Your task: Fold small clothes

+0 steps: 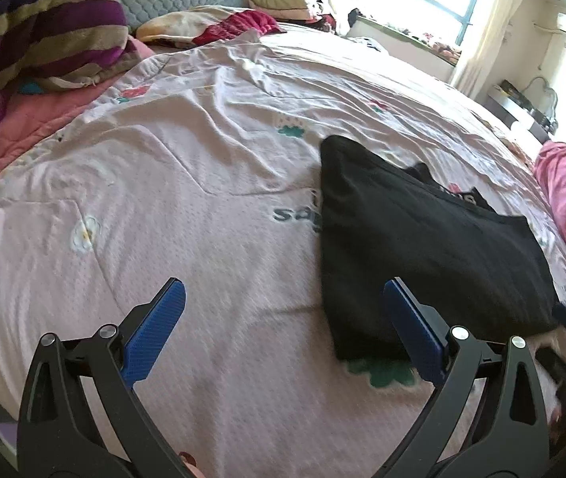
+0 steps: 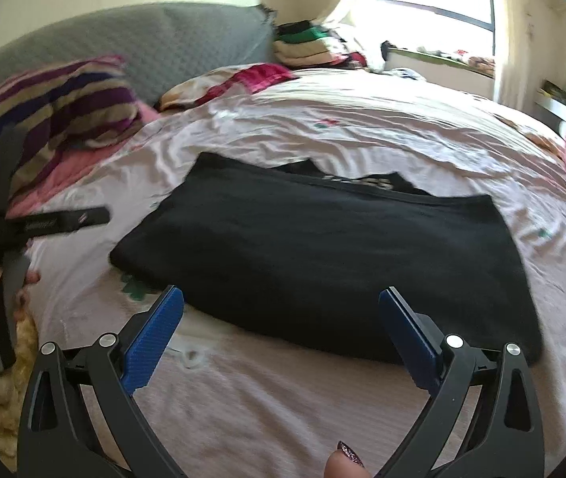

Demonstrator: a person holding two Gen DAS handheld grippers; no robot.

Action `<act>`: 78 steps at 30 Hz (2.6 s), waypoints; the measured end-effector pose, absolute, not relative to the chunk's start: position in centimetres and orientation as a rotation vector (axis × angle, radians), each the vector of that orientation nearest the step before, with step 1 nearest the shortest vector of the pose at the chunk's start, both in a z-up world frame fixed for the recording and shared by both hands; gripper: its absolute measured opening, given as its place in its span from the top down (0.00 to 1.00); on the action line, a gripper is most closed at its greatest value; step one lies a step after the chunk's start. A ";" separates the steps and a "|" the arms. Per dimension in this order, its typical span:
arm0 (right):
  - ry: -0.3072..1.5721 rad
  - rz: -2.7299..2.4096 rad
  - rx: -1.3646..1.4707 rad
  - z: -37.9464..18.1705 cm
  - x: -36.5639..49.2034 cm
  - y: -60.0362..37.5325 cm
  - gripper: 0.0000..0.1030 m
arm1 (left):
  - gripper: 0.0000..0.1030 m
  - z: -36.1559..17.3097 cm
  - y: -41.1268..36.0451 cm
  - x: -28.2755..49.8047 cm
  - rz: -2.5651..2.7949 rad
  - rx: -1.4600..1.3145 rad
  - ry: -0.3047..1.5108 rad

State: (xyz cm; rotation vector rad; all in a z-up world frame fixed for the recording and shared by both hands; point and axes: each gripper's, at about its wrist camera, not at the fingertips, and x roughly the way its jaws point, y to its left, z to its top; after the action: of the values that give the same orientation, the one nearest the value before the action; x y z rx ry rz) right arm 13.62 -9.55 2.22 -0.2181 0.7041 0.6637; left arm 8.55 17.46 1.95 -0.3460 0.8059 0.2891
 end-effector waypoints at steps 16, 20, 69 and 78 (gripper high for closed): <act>0.679 0.720 -0.533 -1.0 12.5 0.1 0.05 | 0.09 2.6 19.4 17.1 0.269 -0.290 0.859; 0.666 0.727 -0.591 -1.7 12.7 1.5 0.05 | 0.09 1.9 19.8 19.8 0.247 -0.290 0.890; 0.408 0.600 -0.511 0.3 13.6 0.0 0.90 | 0.65 -1.1 18.8 25.1 -0.106 -0.699 0.916; 0.395 0.559 -0.426 1.3 13.4 -2.6 0.93 | 0.81 2.2 15.5 24.4 -0.104 -0.601 0.849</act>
State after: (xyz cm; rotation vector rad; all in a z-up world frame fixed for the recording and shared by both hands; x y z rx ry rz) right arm 13.37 -2.63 1.26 -0.4260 0.3953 0.5591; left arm 24.42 15.49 2.18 -0.6013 0.8490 -0.1039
